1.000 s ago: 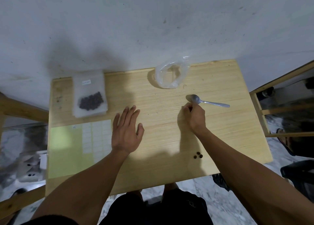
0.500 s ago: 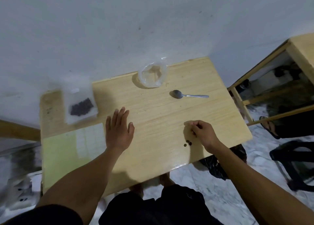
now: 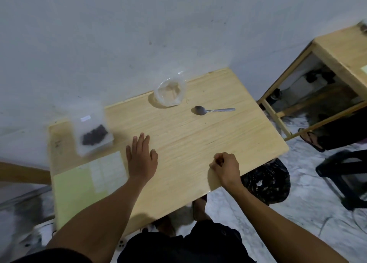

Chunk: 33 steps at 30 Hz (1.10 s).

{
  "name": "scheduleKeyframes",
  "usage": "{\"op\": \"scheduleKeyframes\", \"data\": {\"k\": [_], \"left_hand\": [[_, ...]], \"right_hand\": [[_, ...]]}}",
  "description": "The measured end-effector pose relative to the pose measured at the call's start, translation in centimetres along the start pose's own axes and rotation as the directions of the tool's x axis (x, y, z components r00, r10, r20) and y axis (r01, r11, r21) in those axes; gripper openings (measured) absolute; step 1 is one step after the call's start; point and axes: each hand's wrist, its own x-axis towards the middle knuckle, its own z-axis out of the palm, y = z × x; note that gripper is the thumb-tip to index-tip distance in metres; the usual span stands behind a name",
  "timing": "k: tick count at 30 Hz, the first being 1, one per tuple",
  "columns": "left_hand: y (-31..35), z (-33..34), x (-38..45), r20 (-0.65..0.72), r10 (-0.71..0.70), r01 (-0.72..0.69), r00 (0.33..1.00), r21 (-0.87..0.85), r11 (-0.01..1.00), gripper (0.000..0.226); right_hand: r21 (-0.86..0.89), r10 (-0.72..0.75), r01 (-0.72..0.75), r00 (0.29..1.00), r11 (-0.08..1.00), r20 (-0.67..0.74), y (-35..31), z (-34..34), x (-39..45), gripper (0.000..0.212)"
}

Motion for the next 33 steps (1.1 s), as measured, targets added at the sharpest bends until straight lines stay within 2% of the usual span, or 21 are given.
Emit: {"op": "scheduleKeyframes", "data": {"k": [1, 4, 7, 9, 12, 14, 16, 18, 21, 24, 26, 27, 28, 30, 31, 33], "left_hand": [[-0.1, 0.0, 0.0, 0.002, 0.001, -0.001, 1.000, -0.003, 1.000, 0.053], [0.1, 0.2, -0.1, 0.001, -0.010, 0.010, 1.000, -0.019, 1.000, 0.053], [0.1, 0.3, -0.1, -0.006, -0.017, 0.017, 1.000, -0.031, 0.999, 0.052], [0.0, 0.4, -0.1, -0.006, -0.013, 0.013, 1.000, -0.024, 1.000, 0.052], [0.0, 0.3, -0.2, -0.001, -0.010, 0.010, 1.000, -0.010, 1.000, 0.052], [0.0, 0.3, -0.2, 0.009, -0.012, 0.012, 1.000, -0.001, 1.000, 0.052], [0.0, 0.3, -0.1, 0.014, -0.012, 0.012, 1.000, 0.000, 1.000, 0.052], [-0.1, 0.3, -0.2, 0.015, -0.007, 0.007, 1.000, 0.000, 1.000, 0.052], [-0.1, 0.3, -0.2, 0.015, -0.003, 0.003, 1.000, 0.001, 1.000, 0.052], [0.1, 0.2, -0.2, 0.014, -0.009, 0.009, 1.000, -0.005, 1.000, 0.052], [0.1, 0.2, -0.3, 0.011, -0.009, 0.009, 1.000, -0.003, 1.000, 0.053], [0.1, 0.1, -0.3, 0.010, -0.010, 0.010, 1.000, -0.001, 1.000, 0.053], [0.1, 0.1, -0.3, 0.009, -0.011, 0.011, 1.000, 0.001, 1.000, 0.053], [0.1, 0.2, -0.3, 0.006, -0.011, 0.011, 1.000, 0.007, 1.000, 0.053], [0.1, 0.2, -0.3, 0.006, -0.009, 0.009, 1.000, 0.010, 1.000, 0.052], [0.1, 0.2, -0.3, 0.008, -0.008, 0.008, 1.000, 0.014, 1.000, 0.052]], "right_hand": [[0.019, -0.003, 0.004, 1.000, 1.000, -0.010, -0.1, 0.5, -0.3, 0.008], [-0.018, 0.022, -0.024, 0.997, 1.000, -0.077, -0.4, 1.3, -0.9, 0.018], [-0.104, -0.057, 0.053, 0.998, 0.993, -0.035, -0.3, 1.3, -0.9, 0.021], [-0.118, -0.039, 0.039, 0.999, 0.992, -0.003, -0.6, 1.0, -0.8, 0.025], [-0.110, -0.016, 0.013, 1.000, 0.994, -0.026, -1.2, 0.6, -0.1, 0.028], [-0.031, 0.046, -0.048, 0.998, 0.998, -0.049, -1.6, 0.3, 0.2, 0.026], [0.142, 0.124, -0.111, 0.988, 0.984, -0.086, -1.6, 0.1, 0.4, 0.022], [0.369, 0.216, -0.177, 0.974, 0.912, -0.067, -1.6, -0.4, 0.6, 0.019], [0.667, 0.309, -0.266, 0.949, 0.696, 0.056, -1.8, -1.3, 1.0, 0.016], [0.839, 0.350, -0.331, 0.919, 0.431, 0.183, -2.4, -2.0, 1.1, 0.018], [0.875, 0.331, -0.343, 0.915, 0.343, 0.229, -2.7, -2.1, 0.9, 0.019], [0.852, 0.321, -0.342, 0.921, 0.396, 0.220, -2.7, -2.1, 0.8, 0.019], [0.788, 0.302, -0.331, 0.933, 0.519, 0.193, -2.6, -2.1, 0.6, 0.018], [0.516, 0.200, -0.246, 0.969, 0.820, 0.143, -1.8, -1.8, 0.3, 0.013], [0.400, 0.141, -0.195, 0.977, 0.896, 0.161, -1.4, -1.6, 0.1, 0.010], [0.269, 0.069, -0.129, 0.972, 0.955, 0.224, -0.7, -1.1, -0.2, 0.004]]}}
